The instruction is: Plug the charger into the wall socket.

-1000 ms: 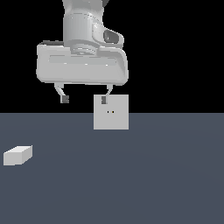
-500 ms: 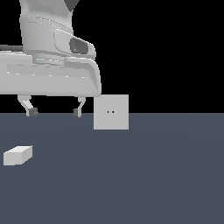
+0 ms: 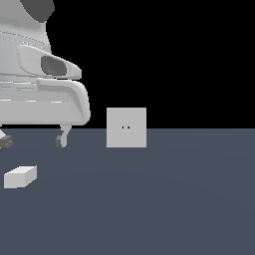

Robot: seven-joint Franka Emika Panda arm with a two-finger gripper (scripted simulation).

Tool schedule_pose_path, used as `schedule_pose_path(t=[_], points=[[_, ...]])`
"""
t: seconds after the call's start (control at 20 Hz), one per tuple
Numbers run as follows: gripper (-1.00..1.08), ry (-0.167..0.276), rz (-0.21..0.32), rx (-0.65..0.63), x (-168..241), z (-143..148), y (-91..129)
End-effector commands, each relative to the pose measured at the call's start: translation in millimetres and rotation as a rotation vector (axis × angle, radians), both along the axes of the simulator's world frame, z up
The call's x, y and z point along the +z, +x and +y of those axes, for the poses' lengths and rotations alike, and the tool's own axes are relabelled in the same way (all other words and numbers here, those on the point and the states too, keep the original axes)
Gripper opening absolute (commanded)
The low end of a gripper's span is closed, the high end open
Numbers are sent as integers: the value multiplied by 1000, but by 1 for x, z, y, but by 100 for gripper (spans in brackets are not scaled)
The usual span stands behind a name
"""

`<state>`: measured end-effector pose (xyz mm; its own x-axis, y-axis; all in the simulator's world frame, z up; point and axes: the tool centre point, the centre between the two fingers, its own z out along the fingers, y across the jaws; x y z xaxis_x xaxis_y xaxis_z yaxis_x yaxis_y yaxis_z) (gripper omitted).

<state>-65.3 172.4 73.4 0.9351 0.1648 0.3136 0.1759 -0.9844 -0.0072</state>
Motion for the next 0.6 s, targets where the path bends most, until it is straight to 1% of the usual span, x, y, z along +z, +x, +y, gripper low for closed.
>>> schedule_pose_path(t=[0.0,0.3,0.55], points=[[100,0,-16,6,-4,7,-2],[100,0,-35,14,-10,16,-4],[100,0,-36,15,-11,18,-4]])
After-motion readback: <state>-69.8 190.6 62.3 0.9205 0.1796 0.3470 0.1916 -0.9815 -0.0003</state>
